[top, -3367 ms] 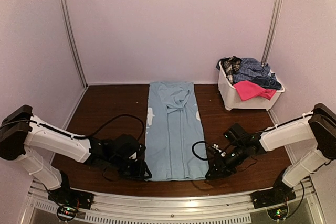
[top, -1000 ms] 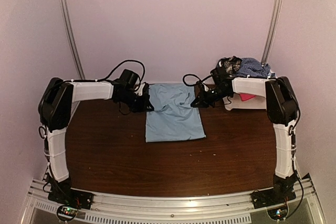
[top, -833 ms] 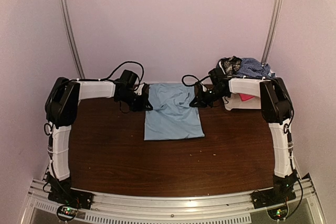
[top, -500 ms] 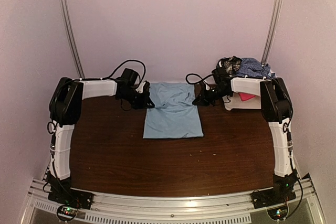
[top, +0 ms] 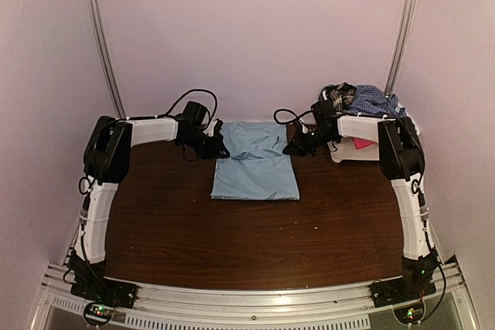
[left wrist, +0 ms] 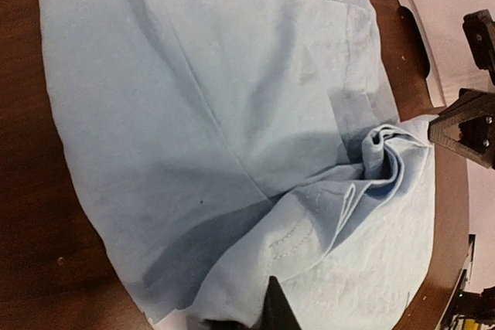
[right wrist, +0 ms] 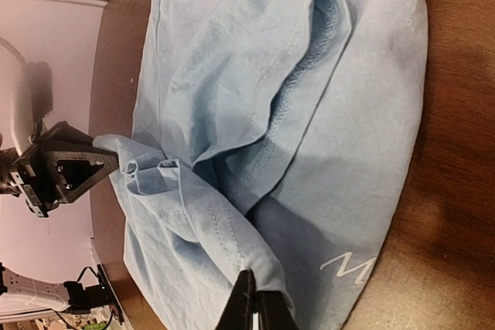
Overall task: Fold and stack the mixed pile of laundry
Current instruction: Fold the rectangle-folded T-shirt at the center of the board.
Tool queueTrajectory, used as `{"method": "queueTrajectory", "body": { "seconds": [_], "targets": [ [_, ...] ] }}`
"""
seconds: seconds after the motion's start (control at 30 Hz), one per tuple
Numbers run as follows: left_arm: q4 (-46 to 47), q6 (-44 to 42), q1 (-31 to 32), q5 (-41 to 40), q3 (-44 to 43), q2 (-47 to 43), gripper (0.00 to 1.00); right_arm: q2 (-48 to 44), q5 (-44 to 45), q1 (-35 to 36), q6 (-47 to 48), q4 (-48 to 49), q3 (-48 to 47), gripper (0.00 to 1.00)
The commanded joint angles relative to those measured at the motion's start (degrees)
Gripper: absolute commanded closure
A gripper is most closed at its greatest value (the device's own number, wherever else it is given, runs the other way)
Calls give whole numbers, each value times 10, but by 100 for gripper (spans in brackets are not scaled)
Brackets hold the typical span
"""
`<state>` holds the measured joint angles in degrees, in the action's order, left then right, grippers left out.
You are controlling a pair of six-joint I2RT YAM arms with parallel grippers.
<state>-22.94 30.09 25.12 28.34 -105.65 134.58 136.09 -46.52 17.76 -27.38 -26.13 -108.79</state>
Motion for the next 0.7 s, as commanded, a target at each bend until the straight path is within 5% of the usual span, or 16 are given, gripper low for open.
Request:
{"method": "queueTrajectory", "body": {
  "seconds": [0.0,0.1,0.23,0.33,0.67],
  "targets": [
    [3,9,-30,4,0,6,81,22,-9,-5,2,-9,-37,86],
    [-6,-9,-34,2,0,-17,58,-4,6,-10,11,-20,-33,72],
    [-24,-26,-42,-23,21,-76,38,-67,15,-24,18,-25,6,51],
    [-20,-34,-50,-12,77,-129,21,-115,9,-26,32,-37,46,44],
    [101,-3,52,83,284,-231,37,-218,-81,70,-17,50,262,53]
  ]
}}
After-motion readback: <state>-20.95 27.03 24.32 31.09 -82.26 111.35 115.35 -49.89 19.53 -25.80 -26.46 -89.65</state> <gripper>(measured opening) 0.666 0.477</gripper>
